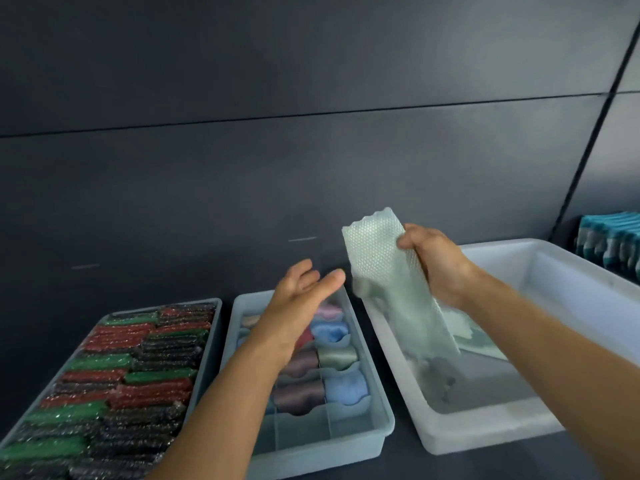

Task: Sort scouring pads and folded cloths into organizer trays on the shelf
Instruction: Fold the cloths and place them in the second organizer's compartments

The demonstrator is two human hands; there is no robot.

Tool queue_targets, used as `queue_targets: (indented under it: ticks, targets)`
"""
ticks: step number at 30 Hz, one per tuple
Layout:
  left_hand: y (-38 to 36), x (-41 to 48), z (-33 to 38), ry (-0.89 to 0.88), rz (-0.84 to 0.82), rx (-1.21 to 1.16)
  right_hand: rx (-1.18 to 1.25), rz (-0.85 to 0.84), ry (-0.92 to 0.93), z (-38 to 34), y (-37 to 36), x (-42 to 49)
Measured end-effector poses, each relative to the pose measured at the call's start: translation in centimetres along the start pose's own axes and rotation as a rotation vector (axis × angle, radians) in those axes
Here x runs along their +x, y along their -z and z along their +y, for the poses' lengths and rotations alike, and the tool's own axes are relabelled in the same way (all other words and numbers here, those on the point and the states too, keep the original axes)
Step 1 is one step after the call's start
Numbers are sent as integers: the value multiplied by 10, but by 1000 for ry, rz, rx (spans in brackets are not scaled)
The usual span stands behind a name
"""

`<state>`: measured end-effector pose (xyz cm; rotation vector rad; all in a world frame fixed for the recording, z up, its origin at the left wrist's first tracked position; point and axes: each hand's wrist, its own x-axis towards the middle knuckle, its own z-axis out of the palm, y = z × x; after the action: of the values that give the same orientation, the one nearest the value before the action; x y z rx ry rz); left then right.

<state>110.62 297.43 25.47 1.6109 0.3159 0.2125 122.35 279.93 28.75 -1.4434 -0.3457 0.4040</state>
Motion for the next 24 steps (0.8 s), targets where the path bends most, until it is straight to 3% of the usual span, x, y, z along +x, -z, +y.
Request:
queue_targets:
  ticks: [5, 9, 12, 17, 20, 24]
  targets:
    - [5, 10, 31, 63, -219, -305, 203, -196, 22, -28, -21, -14]
    - [17, -1, 61, -90, -239, -541, 288, -274, 51, -44, -32, -22]
    - [27, -11, 79, -320, -21, -302, 142, -269, 174, -50, -46, -28]
    - [43, -21, 90, -578, 215, 31, 48, 36, 337, -53, -73, -31]
    - [53, -22, 86, -627, 282, 122, 8, 40, 376, -52, -83, -32]
    - [53, -25, 83, -596, 286, 53, -10, 64, 459, -52, -96, -37]
